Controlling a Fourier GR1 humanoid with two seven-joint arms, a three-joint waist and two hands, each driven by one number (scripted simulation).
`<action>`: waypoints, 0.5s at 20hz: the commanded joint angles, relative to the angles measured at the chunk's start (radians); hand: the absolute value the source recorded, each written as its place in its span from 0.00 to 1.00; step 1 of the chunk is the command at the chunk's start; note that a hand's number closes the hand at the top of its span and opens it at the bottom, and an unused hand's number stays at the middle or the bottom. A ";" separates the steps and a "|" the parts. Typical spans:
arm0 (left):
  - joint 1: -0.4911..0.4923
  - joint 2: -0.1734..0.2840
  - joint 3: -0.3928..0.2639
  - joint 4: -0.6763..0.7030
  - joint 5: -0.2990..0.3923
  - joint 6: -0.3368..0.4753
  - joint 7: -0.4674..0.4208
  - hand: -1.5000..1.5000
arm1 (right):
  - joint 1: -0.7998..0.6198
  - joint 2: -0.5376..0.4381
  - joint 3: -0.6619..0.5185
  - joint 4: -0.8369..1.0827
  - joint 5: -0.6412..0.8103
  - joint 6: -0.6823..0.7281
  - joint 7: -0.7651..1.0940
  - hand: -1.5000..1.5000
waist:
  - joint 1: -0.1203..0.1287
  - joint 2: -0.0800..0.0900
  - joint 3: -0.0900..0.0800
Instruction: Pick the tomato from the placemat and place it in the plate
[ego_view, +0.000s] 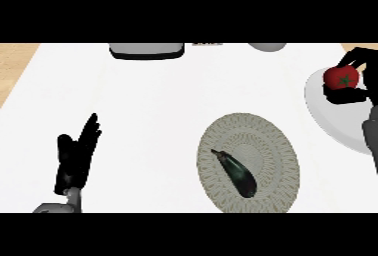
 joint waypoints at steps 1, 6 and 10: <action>-0.031 -0.033 -0.014 0.054 -0.023 -0.004 -0.041 0.50 | 0.011 -0.020 -0.063 -0.007 -0.015 -0.003 0.076 1.00 | 0.015 0.006 0.001; -0.036 -0.026 0.011 0.037 -0.025 -0.013 -0.024 0.50 | -0.042 -0.117 -0.137 0.171 -0.038 -0.003 -0.009 1.00 | 0.024 0.009 0.001; 0.000 -0.015 0.004 -0.047 -0.034 -0.024 0.028 0.50 | -0.128 -0.148 -0.150 0.357 -0.020 -0.034 -0.047 1.00 | 0.035 0.010 0.002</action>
